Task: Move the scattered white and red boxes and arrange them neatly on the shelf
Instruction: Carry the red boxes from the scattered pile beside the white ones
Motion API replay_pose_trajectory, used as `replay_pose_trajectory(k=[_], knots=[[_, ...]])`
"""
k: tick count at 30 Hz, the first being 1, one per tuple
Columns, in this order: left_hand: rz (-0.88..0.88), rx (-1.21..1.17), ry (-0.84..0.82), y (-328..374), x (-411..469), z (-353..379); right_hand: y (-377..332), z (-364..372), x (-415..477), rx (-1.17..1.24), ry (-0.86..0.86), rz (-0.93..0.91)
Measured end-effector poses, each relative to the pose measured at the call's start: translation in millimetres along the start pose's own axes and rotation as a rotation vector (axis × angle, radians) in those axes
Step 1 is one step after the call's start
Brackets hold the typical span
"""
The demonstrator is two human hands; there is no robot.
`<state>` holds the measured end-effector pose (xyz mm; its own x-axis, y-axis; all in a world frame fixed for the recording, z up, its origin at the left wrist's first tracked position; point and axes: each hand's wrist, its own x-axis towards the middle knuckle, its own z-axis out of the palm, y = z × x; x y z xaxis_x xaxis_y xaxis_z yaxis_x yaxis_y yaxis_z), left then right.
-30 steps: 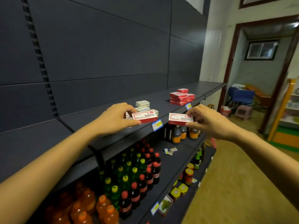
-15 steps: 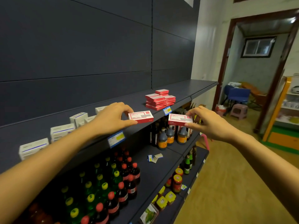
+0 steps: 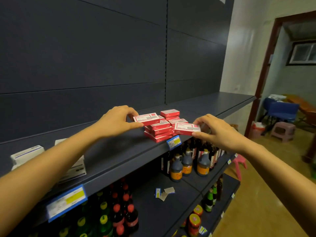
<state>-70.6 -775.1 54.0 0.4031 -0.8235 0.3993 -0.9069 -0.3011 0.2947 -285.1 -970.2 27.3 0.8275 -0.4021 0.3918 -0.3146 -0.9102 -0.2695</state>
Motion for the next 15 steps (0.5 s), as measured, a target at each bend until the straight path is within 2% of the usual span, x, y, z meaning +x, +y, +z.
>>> replay_pose_trajectory(k=[12,15], knots=[[-0.239,-0.031,0.028,-1,70,49,71,13,107,0.208,-0.039,-0.188],[-0.319,-0.03,-0.009,0,79,55,81,15,134,0.222,-0.084,-0.258]])
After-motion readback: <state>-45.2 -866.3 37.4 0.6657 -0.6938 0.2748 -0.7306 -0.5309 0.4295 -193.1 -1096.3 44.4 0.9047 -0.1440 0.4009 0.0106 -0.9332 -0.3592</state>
